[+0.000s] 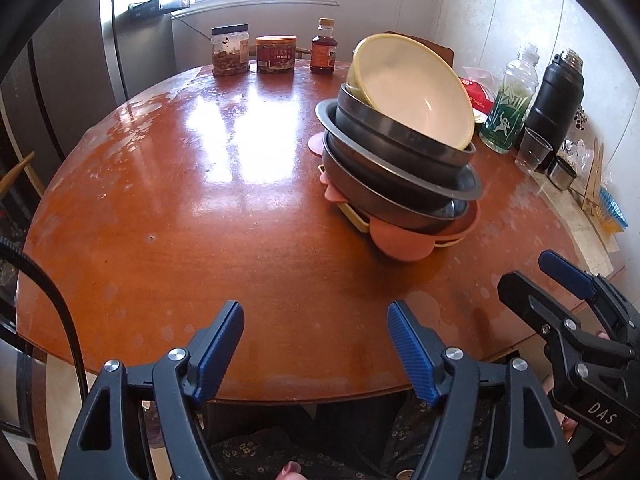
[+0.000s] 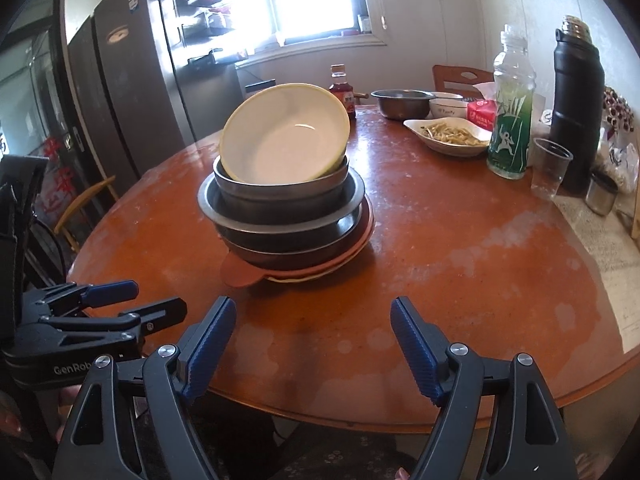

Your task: Organize plates and bowls

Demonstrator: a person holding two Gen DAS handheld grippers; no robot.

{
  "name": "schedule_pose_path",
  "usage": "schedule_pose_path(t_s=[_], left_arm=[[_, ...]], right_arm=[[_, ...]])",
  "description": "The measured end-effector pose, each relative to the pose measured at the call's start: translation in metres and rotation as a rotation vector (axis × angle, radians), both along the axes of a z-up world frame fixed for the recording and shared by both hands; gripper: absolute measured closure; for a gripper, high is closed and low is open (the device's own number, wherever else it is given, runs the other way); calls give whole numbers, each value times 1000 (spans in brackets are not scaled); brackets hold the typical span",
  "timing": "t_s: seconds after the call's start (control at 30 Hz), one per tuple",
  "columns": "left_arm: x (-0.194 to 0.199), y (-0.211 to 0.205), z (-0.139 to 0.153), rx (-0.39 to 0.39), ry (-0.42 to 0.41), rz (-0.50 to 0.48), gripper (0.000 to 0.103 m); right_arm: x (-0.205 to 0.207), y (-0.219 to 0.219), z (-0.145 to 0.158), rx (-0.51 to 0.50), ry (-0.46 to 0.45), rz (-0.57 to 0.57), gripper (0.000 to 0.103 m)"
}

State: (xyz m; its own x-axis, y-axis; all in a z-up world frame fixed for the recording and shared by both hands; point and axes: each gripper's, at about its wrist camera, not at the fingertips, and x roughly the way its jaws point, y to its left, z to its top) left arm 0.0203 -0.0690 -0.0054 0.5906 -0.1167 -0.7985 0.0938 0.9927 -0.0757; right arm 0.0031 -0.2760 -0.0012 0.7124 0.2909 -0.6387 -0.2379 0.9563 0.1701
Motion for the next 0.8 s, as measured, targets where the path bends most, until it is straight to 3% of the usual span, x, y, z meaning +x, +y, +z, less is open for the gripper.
schedule_pose_path(t_s=[0.8], left_arm=[[-5,-2,-7,4,23,8,29]], right_arm=[[-1,-7,-9,28,28,-8,22]])
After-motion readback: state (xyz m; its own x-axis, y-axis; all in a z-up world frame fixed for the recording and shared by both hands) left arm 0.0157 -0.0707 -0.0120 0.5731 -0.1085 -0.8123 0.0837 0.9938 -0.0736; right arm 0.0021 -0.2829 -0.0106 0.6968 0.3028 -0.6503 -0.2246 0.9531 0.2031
